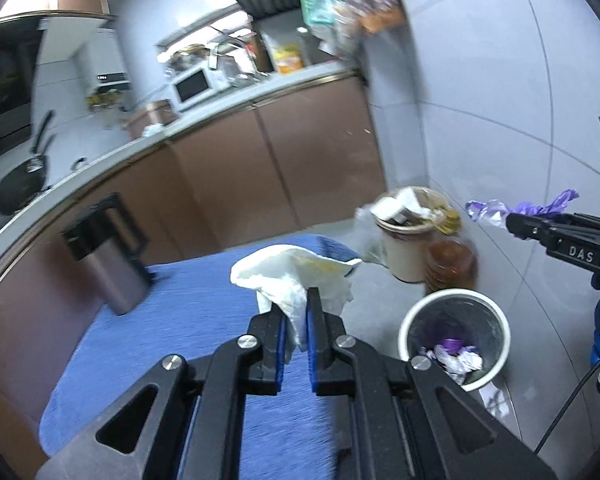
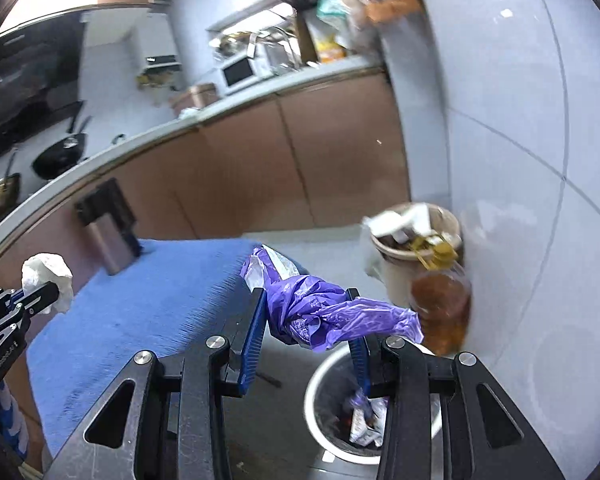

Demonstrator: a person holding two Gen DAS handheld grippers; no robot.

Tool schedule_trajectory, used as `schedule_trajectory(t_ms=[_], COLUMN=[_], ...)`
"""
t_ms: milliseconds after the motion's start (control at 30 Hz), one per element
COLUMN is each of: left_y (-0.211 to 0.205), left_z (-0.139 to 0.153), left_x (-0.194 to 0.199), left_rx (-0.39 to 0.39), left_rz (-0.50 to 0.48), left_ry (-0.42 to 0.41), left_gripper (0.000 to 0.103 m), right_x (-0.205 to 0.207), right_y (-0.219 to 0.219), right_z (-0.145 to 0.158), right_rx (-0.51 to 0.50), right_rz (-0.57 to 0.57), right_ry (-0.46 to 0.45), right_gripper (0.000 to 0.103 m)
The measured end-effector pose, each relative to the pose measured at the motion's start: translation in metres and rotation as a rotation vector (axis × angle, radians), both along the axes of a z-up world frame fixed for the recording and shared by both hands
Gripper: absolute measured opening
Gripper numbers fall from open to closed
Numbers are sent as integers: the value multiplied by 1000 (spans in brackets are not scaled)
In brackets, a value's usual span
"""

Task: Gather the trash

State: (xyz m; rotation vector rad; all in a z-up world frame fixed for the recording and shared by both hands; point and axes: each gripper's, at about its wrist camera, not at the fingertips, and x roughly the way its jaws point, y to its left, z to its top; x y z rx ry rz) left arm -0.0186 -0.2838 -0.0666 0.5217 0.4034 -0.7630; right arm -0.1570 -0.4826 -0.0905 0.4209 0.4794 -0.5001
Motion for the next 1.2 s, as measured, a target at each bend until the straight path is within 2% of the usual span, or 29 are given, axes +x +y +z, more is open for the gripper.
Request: schedule_trajectory(t_ms=[233, 567, 800, 933, 1000, 1067, 1200], left_y=[-62, -109, -137, -147, -151, -153, -150], left_z=[-43, -94, -118, -123, -124, -121, -111], left_x=[-9, -9, -6, -7, -7, -6, -4], left_rx=[97, 208, 258, 264, 258, 237, 196], left_rz=[-107, -166, -188, -234, -247, -252, -260], left_ry=[70, 167, 225, 271, 287, 299, 318], left_gripper=[8, 11, 11, 12, 23, 42, 45], right_x=[-10, -12, -6, -2, 1, 2, 4], right_y=[-34, -63, -75, -80, -80, -80, -81], right_z=[-41, -91, -123, -133, -137, -142, -146], right_rx=[65, 150, 196, 201, 195, 195, 187], right_rz=[-91, -143, -154, -161, -167, -165, -177], right_ry=[71, 152, 206, 230, 247, 256, 277], right_gripper=[38, 39, 39, 43, 44, 52, 57])
